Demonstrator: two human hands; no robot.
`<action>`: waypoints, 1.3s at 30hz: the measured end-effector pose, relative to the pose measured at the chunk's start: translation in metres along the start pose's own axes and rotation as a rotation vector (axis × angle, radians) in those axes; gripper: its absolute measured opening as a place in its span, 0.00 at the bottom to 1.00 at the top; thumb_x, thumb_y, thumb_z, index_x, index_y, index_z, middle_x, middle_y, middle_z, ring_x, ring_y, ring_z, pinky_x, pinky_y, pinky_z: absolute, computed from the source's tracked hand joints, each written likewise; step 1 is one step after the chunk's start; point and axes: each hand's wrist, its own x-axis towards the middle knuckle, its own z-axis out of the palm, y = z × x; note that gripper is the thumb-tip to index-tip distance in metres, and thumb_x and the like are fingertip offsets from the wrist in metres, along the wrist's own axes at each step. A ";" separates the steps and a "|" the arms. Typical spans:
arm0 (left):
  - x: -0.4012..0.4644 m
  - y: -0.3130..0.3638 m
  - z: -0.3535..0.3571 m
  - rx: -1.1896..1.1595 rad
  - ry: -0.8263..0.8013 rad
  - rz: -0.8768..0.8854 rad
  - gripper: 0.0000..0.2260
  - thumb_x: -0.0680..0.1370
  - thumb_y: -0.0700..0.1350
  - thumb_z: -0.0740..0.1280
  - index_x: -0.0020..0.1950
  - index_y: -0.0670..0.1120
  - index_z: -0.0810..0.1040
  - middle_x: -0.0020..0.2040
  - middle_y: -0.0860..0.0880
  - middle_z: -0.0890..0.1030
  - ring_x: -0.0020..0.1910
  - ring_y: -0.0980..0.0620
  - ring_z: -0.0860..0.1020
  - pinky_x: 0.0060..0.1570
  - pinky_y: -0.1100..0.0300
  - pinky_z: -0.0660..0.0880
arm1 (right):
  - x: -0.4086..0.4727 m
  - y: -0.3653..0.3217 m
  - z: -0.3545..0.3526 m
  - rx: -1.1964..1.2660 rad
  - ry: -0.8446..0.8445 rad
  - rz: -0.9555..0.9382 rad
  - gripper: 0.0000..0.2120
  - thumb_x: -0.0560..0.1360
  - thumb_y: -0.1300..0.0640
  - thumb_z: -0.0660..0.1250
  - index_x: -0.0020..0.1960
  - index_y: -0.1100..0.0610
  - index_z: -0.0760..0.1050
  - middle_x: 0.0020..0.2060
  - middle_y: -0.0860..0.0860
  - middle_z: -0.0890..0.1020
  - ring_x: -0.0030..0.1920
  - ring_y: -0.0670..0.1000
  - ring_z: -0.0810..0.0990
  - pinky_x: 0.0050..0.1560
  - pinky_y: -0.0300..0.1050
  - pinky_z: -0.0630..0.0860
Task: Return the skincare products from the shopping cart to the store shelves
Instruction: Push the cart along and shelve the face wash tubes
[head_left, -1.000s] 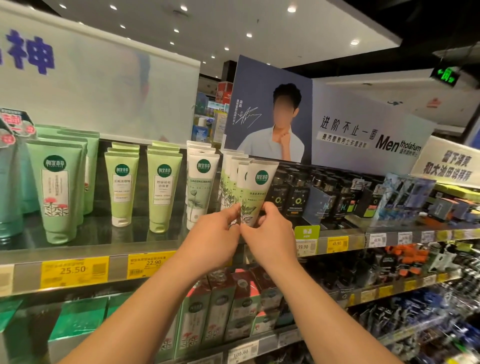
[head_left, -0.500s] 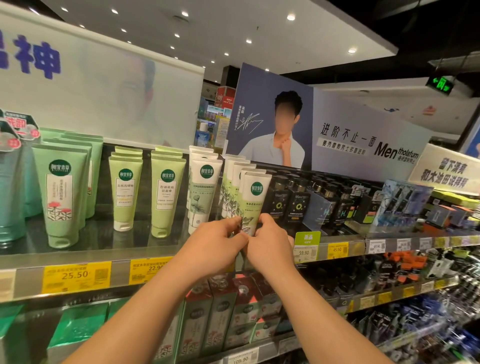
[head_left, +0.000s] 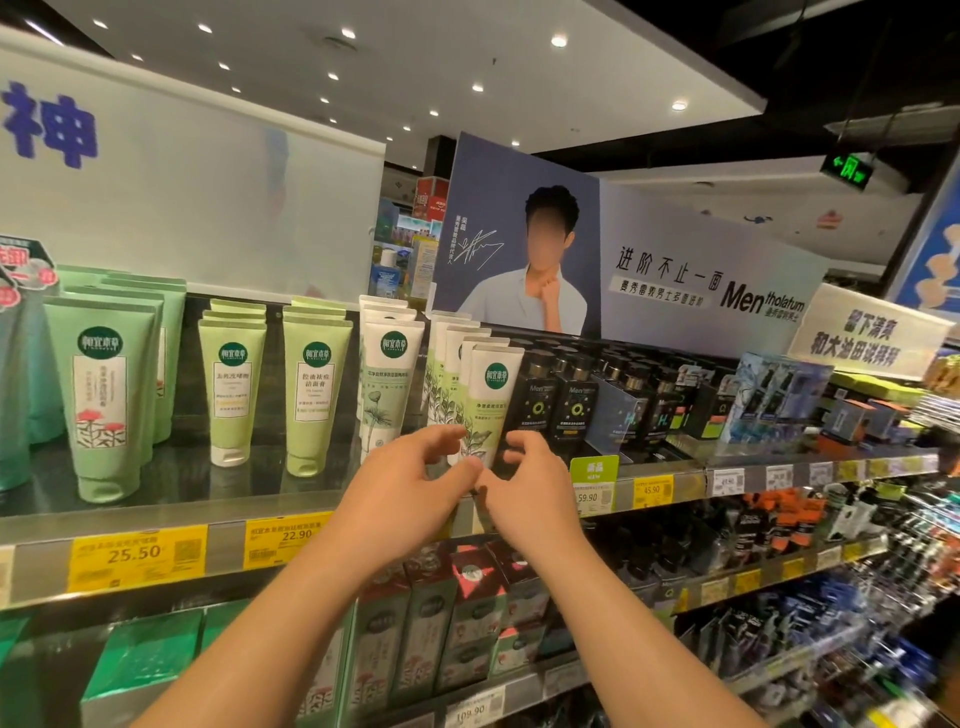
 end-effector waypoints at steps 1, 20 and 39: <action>-0.003 -0.001 0.000 -0.035 0.018 0.010 0.21 0.79 0.58 0.69 0.72 0.58 0.76 0.63 0.59 0.82 0.61 0.62 0.78 0.66 0.58 0.75 | -0.003 0.003 -0.001 0.017 0.018 -0.006 0.29 0.75 0.40 0.72 0.72 0.48 0.70 0.61 0.45 0.79 0.66 0.49 0.72 0.65 0.53 0.74; -0.056 0.001 0.060 -0.423 -0.306 0.029 0.13 0.79 0.46 0.73 0.62 0.57 0.81 0.56 0.59 0.85 0.52 0.66 0.82 0.49 0.70 0.77 | -0.092 0.067 -0.049 0.324 0.123 0.132 0.12 0.82 0.48 0.67 0.65 0.44 0.75 0.58 0.42 0.79 0.52 0.38 0.79 0.43 0.29 0.73; -0.153 0.041 0.241 -0.419 -0.949 -0.052 0.13 0.79 0.55 0.71 0.64 0.59 0.81 0.55 0.65 0.83 0.54 0.69 0.80 0.57 0.65 0.75 | -0.273 0.231 -0.124 0.499 0.495 0.633 0.06 0.81 0.47 0.69 0.57 0.43 0.80 0.48 0.50 0.85 0.45 0.51 0.87 0.42 0.46 0.79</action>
